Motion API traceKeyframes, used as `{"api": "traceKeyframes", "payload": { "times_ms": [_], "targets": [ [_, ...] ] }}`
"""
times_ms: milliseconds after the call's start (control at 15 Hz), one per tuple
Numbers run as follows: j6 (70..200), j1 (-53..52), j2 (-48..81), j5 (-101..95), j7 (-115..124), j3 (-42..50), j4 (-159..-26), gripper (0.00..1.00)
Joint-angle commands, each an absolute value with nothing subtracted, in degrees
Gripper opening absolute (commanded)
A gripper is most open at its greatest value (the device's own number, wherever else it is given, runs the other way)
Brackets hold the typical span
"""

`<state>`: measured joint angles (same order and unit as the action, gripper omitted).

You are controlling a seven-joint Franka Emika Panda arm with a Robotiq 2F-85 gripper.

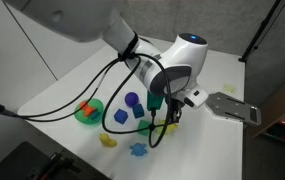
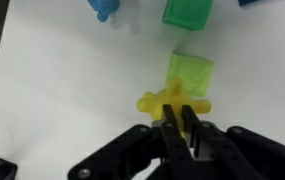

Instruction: Move the yellow object to the right

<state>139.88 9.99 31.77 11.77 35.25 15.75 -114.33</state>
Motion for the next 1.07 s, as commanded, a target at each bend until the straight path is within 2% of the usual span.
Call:
{"api": "traceKeyframes", "payload": {
  "times_ms": [0, 1000],
  "targets": [
    [139.33, 7.79, 33.04, 11.92, 41.47, 16.37, -113.5, 0.04],
    [141.37, 7.4, 37.06, 12.16, 42.66, 14.07, -110.91, 0.04]
  ]
}}
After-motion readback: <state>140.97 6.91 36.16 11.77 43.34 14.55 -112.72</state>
